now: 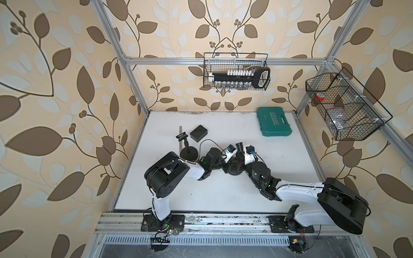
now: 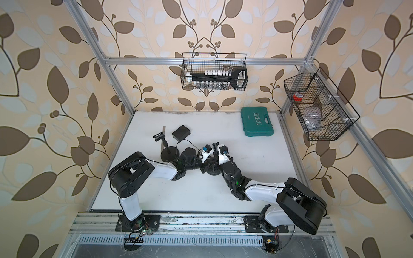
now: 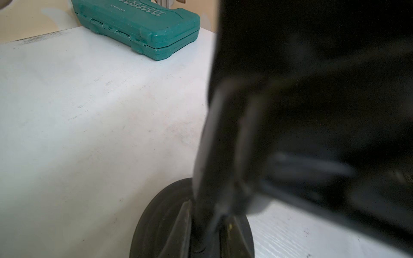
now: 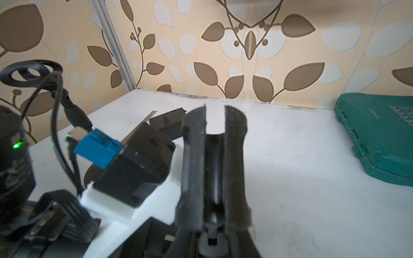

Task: Assemble a microphone stand
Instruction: Hold the microphone stand pole at the microphone stand base, then screw the microphone stand pole into the microphone stand base.

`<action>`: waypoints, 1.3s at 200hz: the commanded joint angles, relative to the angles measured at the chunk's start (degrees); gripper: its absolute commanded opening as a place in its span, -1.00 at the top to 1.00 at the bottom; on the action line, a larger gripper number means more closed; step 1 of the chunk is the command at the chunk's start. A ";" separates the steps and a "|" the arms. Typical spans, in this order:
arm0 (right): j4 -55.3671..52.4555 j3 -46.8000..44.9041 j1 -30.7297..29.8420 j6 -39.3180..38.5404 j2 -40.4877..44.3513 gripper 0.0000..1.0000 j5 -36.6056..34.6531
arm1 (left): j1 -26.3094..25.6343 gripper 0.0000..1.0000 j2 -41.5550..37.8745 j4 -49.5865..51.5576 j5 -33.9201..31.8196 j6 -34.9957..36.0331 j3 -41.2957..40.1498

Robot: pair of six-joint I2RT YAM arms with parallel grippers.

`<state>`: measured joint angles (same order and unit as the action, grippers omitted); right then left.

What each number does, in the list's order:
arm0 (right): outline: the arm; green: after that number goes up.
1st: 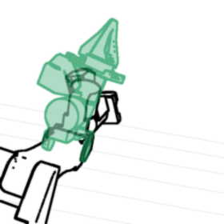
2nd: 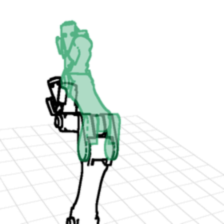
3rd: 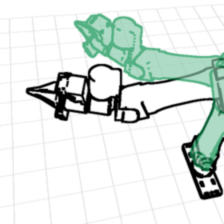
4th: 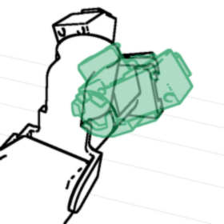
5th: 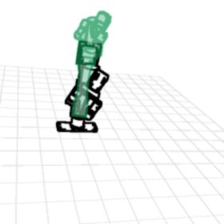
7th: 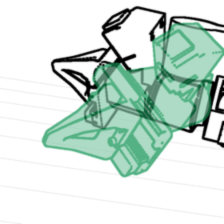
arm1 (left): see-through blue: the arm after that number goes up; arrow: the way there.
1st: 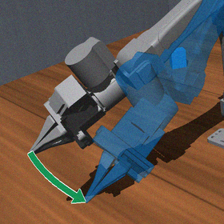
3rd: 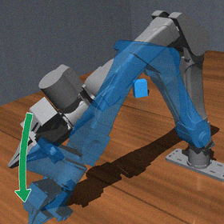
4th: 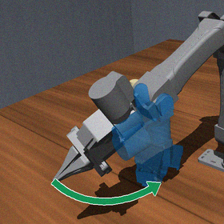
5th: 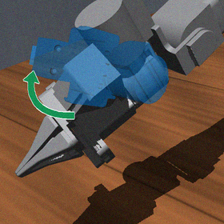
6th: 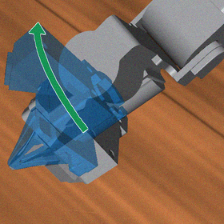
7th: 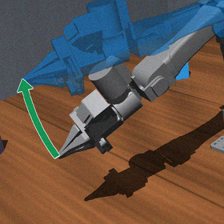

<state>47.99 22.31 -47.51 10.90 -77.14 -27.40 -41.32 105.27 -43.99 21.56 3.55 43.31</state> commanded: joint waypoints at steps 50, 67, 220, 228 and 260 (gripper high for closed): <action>-18.81 -2.72 8.06 -5.06 7.41 -0.12 22.84 | 0.01 0.87 3.07 1.71 -2.84 0.75 3.01; -21.76 -3.42 11.72 -5.90 10.12 -0.22 27.78 | -0.06 0.87 3.71 1.56 -2.12 0.67 2.94; -13.04 0.31 24.19 -10.27 3.43 -0.12 58.60 | -0.25 0.92 -0.91 -2.33 -3.37 8.08 -9.43; -13.78 1.37 24.70 -10.78 2.70 -0.12 60.39 | -0.25 0.92 -0.70 -2.33 -3.26 8.23 -9.39; -15.57 4.42 26.55 -12.10 0.84 -0.12 65.67 | -0.25 0.92 -0.60 -3.63 -2.82 8.05 -10.11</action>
<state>32.34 23.88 -21.96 0.69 -75.16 31.44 -41.32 104.07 -53.93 19.31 9.61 35.68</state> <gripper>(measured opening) 0.559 0.169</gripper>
